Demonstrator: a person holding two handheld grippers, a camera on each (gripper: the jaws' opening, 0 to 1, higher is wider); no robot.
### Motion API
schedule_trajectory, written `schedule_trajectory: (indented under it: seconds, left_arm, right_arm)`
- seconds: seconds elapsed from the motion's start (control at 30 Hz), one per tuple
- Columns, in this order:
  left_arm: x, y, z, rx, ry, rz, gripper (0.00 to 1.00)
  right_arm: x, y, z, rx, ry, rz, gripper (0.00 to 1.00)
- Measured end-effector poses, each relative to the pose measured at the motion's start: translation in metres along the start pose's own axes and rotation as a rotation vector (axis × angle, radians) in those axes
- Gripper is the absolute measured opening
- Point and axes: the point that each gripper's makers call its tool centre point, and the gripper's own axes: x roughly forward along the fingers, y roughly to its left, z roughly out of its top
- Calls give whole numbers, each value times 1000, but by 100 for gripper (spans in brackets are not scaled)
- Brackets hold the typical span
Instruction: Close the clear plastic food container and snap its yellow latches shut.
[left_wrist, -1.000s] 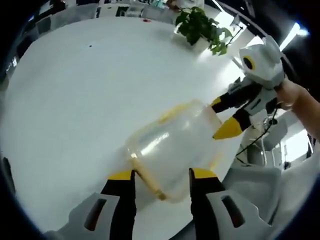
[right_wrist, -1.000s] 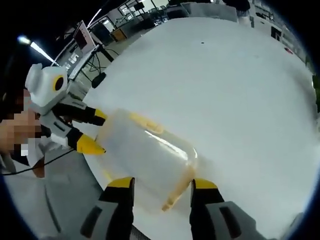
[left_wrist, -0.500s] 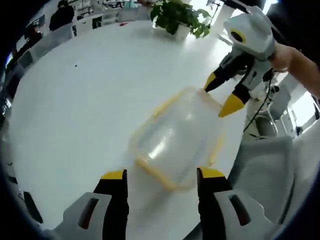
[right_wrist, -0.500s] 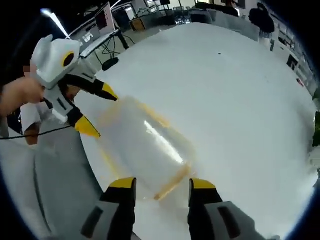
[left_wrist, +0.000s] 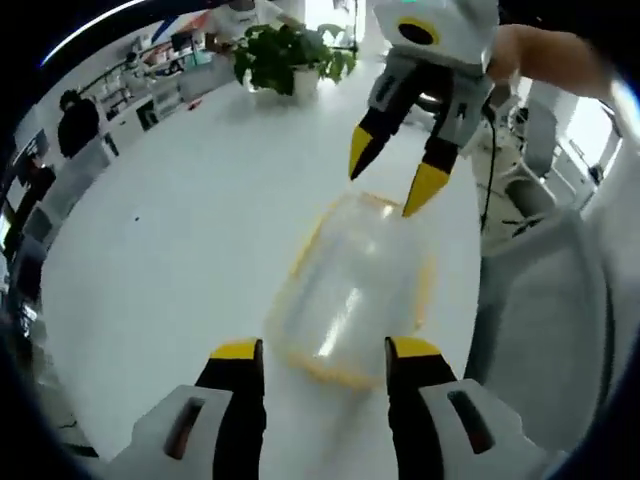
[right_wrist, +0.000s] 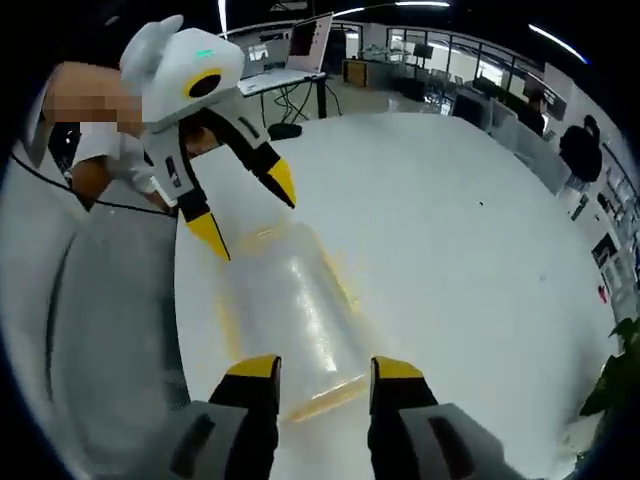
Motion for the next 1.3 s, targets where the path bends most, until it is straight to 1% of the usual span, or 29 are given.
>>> schedule_trajectory:
  seconds: [0.03,0.07,0.1,0.13,0.17,0.23,0.3,0.37,0.47,0.6,0.63,0.73,0.8,0.87,1.03,1.07,1.17,1.27,1.3]
  left_arm:
    - [0,-4,7,3,-25,-19,47]
    - [0,-5,11,6,-40,-24,46]
    - [-1,-5,14,8,-44,-25,46]
    - [0,-7,16,7,-54,-35,46]
    - [1,-12,19,-2,-73,-64,47]
    - [1,-12,21,8,-82,-69,48]
    - [1,-16,25,34,-103,-87,47]
    - [1,-17,29,33,-119,-92,46]
    - [1,-19,33,57,-132,-99,42]
    - [3,-25,37,83,-153,-119,41]
    - [4,-26,37,94,-155,-119,40]
    - [8,-29,36,104,-149,-123,37]
    - [11,-31,35,109,-154,-128,36]
    - [12,-33,35,123,-164,-122,32]
    - [17,-38,35,147,-178,-122,27]
    - [17,-36,38,162,-196,-107,23]
    - [19,-37,40,163,-208,-106,16]
    - [23,-41,37,182,-197,-112,13]
    - [24,-42,37,205,-196,-109,11]
  right_arm:
    - [0,2,4,-19,-16,7,28]
    - [-1,3,7,-32,-25,11,27]
    - [-1,4,9,-47,-32,11,26]
    - [-1,4,14,-80,-54,9,23]
    - [-2,5,19,-106,-73,9,21]
    - [-3,7,23,-110,-90,16,21]
    - [-4,9,29,-123,-109,19,21]
    - [-2,10,29,-130,-104,23,20]
    - [0,10,31,-143,-102,27,20]
    - [5,13,34,-166,-103,37,19]
    - [6,14,34,-166,-102,44,17]
    - [8,20,41,-233,-129,66,11]
    - [9,22,43,-243,-135,76,7]
    - [13,22,43,-249,-123,80,4]
    - [19,19,44,-262,-117,85,3]
    - [19,20,44,-262,-115,87,3]
    - [22,18,44,-265,-106,89,3]
    - [24,17,44,-275,-102,89,2]
    - [25,16,45,-275,-101,89,2]
